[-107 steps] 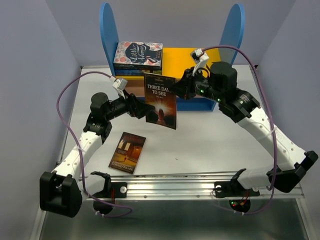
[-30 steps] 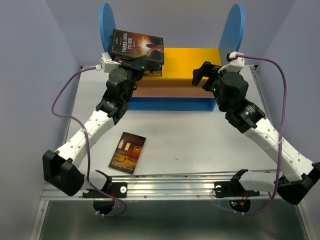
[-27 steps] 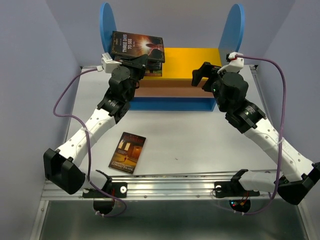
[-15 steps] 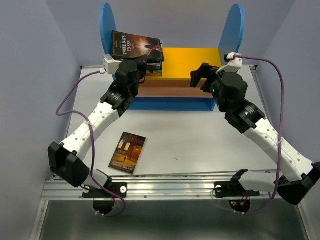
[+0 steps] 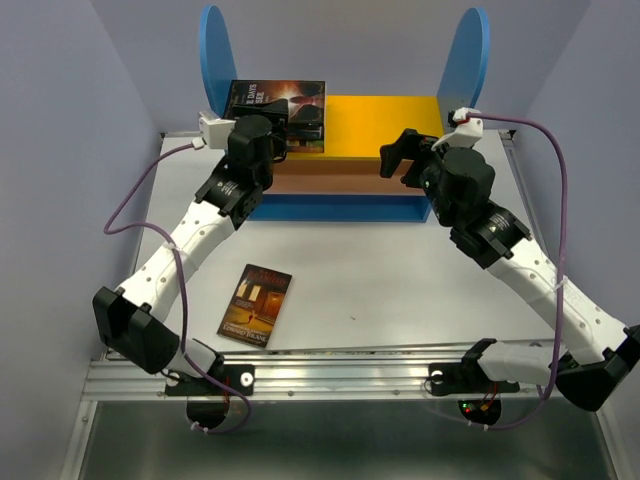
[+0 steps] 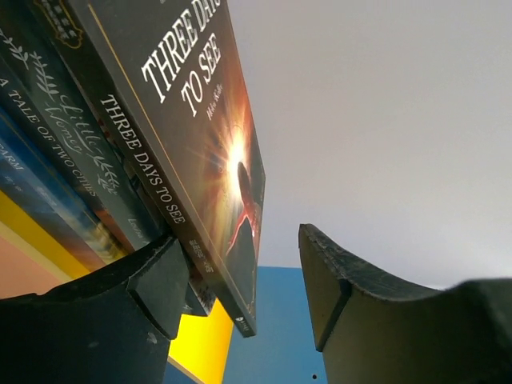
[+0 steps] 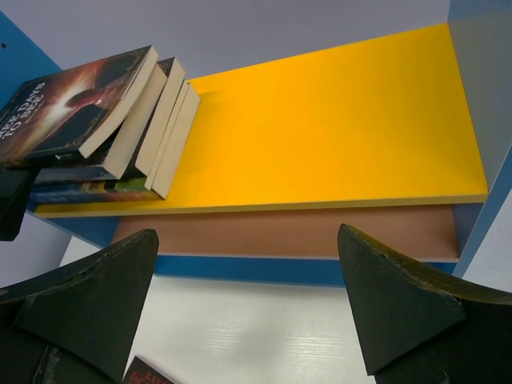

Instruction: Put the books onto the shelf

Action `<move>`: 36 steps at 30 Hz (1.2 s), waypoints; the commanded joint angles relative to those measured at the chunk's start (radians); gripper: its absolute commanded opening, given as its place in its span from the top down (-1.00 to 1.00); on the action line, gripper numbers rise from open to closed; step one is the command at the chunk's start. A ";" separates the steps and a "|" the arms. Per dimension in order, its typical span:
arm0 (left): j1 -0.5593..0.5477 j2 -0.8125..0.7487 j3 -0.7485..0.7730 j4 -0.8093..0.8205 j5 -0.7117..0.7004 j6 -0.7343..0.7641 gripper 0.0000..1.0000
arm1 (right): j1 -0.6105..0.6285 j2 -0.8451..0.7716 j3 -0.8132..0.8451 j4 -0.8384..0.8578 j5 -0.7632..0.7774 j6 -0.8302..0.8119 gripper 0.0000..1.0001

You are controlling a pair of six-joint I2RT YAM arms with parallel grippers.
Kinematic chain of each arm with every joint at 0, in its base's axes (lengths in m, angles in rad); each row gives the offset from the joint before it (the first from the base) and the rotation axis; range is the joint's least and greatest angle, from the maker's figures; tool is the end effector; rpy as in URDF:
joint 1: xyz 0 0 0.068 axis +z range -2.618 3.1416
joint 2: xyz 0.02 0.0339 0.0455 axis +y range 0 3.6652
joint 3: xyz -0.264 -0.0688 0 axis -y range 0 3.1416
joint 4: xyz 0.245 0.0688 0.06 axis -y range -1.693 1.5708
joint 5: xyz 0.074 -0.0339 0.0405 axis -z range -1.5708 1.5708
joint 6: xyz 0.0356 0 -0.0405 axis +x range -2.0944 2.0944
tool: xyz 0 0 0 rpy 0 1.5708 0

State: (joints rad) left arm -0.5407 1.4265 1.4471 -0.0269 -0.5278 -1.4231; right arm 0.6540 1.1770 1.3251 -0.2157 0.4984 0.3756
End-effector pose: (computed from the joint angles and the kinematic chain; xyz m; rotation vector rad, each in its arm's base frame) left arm 0.2926 -0.1548 0.4391 -1.0941 1.2898 -1.1046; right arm 0.2145 0.1430 0.4457 0.1548 1.6365 0.3816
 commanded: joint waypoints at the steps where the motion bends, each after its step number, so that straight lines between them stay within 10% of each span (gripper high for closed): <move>1: 0.007 -0.067 0.073 -0.008 -0.023 0.027 -0.36 | -0.002 -0.025 -0.009 0.045 -0.008 0.016 -1.00; 14: 0.007 -0.123 0.042 -0.108 0.072 0.101 -0.98 | -0.002 0.033 0.023 0.044 -0.089 0.011 -1.00; 25: 0.008 -0.205 0.010 -0.103 0.103 0.396 -0.98 | -0.002 0.211 0.177 0.045 -0.320 -0.196 -0.99; 36: 0.013 -0.336 -0.161 -0.212 0.126 0.647 -0.98 | -0.002 0.435 0.382 0.044 -0.247 -0.317 -0.43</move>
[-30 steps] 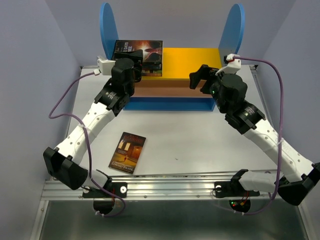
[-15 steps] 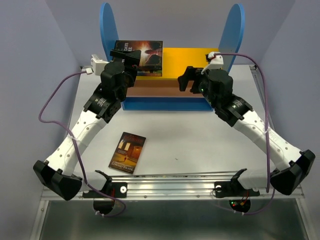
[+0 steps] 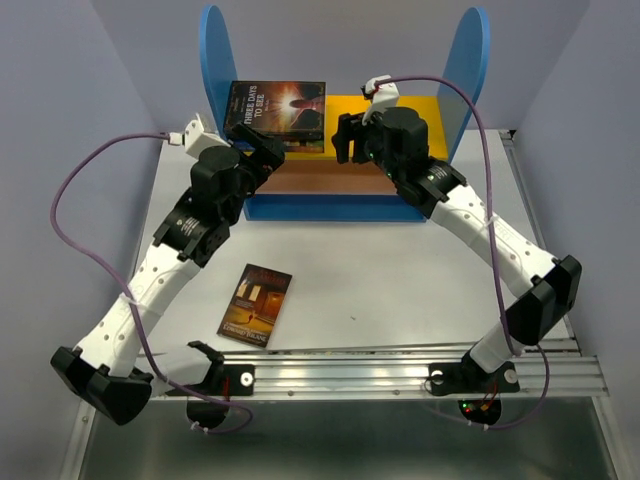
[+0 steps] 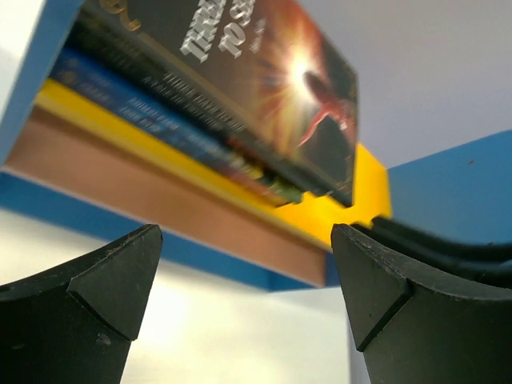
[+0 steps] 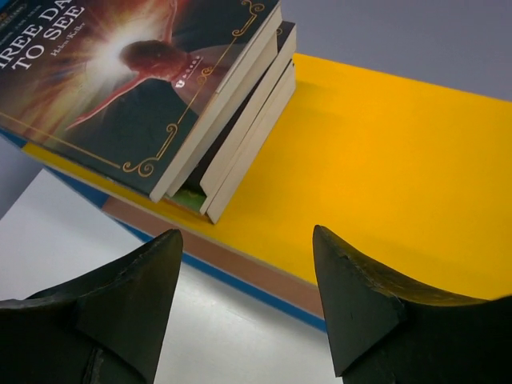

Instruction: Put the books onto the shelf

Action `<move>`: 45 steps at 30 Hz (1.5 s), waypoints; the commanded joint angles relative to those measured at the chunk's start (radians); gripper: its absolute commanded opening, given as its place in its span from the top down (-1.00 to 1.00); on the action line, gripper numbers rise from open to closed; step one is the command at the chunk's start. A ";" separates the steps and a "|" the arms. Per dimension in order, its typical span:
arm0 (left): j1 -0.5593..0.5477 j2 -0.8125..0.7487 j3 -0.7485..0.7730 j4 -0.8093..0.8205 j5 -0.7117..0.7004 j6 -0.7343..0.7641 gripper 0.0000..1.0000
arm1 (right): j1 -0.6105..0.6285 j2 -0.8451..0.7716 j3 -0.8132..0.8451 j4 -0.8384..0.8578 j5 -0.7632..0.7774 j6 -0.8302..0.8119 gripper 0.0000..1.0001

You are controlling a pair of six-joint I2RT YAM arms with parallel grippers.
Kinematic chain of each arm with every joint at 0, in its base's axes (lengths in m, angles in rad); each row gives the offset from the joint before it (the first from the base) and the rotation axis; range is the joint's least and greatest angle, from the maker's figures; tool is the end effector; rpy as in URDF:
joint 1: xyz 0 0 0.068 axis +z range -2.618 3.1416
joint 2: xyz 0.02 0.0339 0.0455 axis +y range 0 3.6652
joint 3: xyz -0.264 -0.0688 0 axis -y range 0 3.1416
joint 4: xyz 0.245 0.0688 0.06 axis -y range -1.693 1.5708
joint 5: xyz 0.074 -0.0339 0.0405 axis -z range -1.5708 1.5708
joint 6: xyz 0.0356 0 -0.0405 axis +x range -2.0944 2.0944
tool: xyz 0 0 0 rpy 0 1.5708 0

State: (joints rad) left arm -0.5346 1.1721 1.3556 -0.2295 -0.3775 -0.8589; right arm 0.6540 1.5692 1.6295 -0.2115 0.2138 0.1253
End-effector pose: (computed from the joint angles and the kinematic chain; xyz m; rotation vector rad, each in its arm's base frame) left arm 0.2256 -0.1183 0.4556 -0.5606 1.5719 -0.7657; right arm 0.2967 0.2179 0.4358 -0.2975 1.7086 0.3922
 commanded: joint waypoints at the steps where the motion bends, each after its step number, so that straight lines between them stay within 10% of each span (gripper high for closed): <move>1: 0.007 -0.107 -0.085 -0.008 -0.027 0.090 -0.98 | -0.002 0.055 0.087 0.041 0.042 -0.067 -0.43; 6: 0.013 -0.121 -0.096 0.074 -0.095 0.132 -0.98 | -0.002 0.117 0.158 0.041 0.007 -0.072 -0.43; 10: 0.044 -0.048 0.006 0.065 -0.084 0.170 0.05 | -0.002 0.133 0.187 0.044 0.001 -0.058 -0.43; 16: 0.133 0.067 0.089 0.018 0.011 0.149 1.00 | -0.002 0.144 0.211 0.043 -0.024 -0.050 -0.43; 45: 0.228 0.129 0.088 0.085 0.084 0.146 1.00 | -0.002 0.178 0.244 0.055 -0.116 0.000 -0.43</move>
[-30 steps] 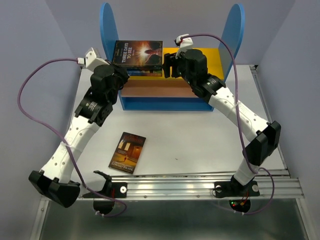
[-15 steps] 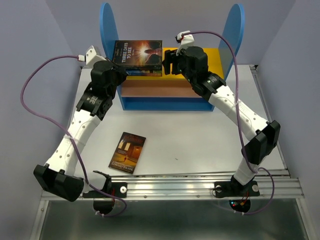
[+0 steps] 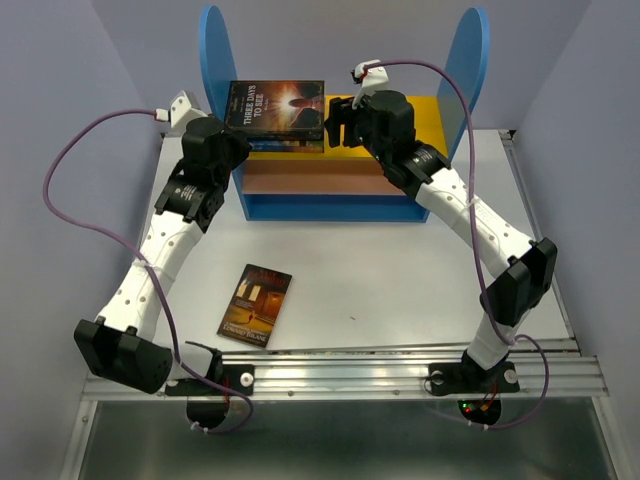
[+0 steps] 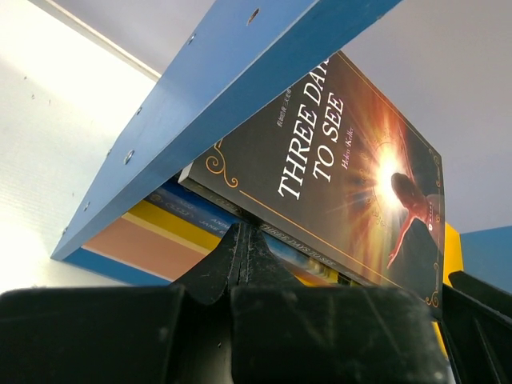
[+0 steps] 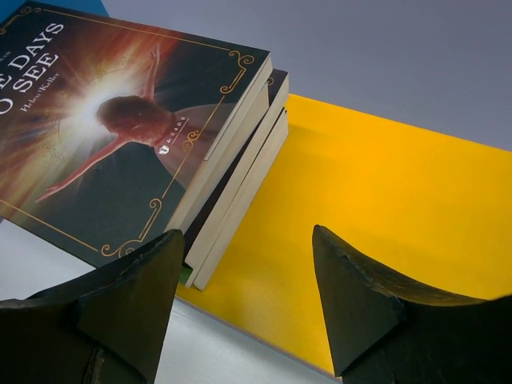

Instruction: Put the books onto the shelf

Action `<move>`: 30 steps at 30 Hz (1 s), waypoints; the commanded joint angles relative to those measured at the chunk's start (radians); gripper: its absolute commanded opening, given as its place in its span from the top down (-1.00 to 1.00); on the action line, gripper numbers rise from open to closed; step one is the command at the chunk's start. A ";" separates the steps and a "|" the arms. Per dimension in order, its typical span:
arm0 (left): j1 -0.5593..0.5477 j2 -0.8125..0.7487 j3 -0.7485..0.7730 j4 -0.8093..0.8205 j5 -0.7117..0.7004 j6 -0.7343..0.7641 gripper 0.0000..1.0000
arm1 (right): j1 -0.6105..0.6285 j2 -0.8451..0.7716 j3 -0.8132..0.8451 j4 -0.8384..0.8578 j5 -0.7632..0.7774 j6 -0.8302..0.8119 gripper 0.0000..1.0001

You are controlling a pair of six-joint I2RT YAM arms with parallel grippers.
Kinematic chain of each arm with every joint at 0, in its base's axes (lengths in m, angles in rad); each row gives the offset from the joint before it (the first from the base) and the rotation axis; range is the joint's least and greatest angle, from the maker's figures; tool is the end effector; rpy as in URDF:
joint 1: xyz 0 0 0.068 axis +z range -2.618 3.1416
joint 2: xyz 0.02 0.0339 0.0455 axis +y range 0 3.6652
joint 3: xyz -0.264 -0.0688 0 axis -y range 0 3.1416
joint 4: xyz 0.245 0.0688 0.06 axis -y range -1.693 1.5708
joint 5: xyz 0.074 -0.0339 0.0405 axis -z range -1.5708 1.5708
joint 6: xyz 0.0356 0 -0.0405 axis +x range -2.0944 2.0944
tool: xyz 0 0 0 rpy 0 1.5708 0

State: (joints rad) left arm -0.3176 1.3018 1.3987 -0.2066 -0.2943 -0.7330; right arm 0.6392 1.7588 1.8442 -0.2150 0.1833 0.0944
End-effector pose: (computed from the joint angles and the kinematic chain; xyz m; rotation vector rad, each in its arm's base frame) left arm 0.2838 -0.0824 0.4396 -0.5681 1.6075 -0.5426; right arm 0.3381 0.2432 0.4394 -0.3268 1.6822 0.3914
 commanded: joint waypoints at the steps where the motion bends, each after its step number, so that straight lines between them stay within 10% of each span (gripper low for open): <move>1: 0.015 0.004 0.048 0.067 -0.002 0.020 1.00 | 0.013 -0.010 0.029 0.058 -0.087 0.033 -0.43; 30: 0.031 -0.068 -0.004 0.055 0.035 0.006 1.00 | 0.013 0.077 0.098 0.120 -0.166 -0.018 -0.43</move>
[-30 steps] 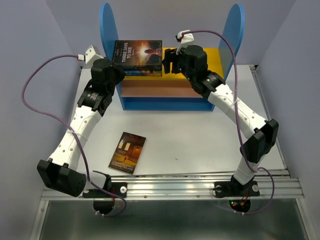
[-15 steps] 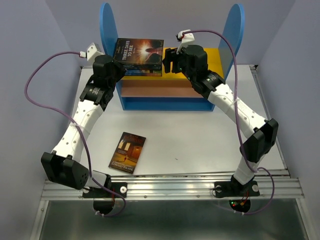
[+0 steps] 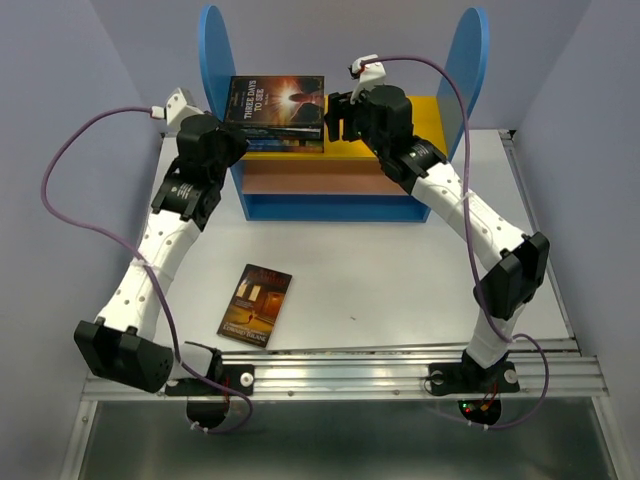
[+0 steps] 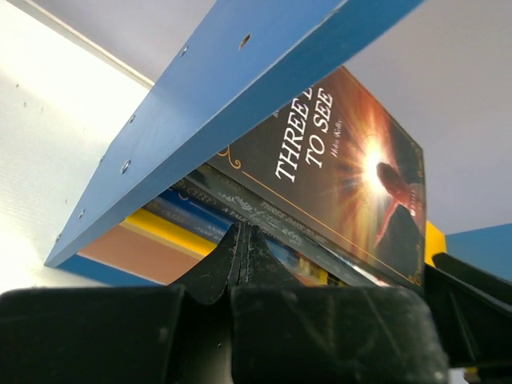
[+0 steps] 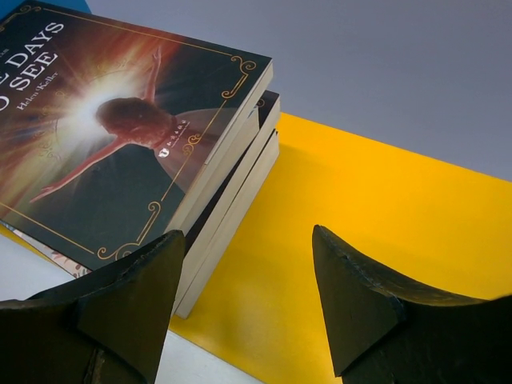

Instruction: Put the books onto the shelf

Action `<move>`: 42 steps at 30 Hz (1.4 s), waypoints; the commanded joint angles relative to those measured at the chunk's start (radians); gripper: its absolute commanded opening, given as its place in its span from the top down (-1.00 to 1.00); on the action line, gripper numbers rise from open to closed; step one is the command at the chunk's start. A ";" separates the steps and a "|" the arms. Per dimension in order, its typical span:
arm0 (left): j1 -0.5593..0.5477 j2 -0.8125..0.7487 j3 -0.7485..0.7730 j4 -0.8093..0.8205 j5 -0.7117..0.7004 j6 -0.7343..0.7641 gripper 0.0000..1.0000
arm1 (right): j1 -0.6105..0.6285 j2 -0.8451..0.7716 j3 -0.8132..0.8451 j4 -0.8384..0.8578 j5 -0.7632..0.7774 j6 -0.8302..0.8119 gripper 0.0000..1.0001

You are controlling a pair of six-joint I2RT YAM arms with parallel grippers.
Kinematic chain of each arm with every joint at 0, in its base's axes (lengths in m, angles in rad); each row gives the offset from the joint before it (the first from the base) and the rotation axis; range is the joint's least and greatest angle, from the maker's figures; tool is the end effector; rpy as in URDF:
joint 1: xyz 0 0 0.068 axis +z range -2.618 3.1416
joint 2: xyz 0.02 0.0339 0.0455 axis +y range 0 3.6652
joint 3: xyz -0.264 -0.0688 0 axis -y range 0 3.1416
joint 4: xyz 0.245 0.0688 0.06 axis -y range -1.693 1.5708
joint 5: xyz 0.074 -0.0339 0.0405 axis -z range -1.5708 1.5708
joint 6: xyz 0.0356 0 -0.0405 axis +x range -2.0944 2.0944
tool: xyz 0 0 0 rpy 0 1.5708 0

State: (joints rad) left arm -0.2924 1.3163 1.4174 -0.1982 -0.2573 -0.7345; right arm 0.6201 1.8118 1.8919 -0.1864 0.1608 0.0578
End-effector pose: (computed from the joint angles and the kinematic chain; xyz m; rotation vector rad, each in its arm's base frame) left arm 0.2891 -0.0776 0.4429 -0.5621 1.5996 -0.5607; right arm 0.3540 0.2458 0.4377 -0.3503 1.6529 0.3756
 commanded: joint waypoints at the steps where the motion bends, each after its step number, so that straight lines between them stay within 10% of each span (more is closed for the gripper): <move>1: 0.007 -0.098 -0.028 0.042 -0.008 0.007 1.00 | 0.032 0.017 0.038 0.091 -0.147 0.022 -0.43; 32: 0.006 -0.081 -0.035 0.003 -0.034 -0.005 1.00 | 0.061 -0.085 -0.056 0.097 -0.212 0.070 -0.43; 42: 0.006 -0.204 -0.144 -0.070 -0.048 -0.013 -0.42 | 0.061 -0.161 -0.138 0.071 0.100 0.135 -1.00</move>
State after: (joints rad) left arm -0.2905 1.2053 1.3334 -0.2455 -0.2787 -0.7444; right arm 0.6228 1.7271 1.7821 -0.1707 0.2062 0.1310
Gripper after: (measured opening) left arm 0.570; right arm 0.993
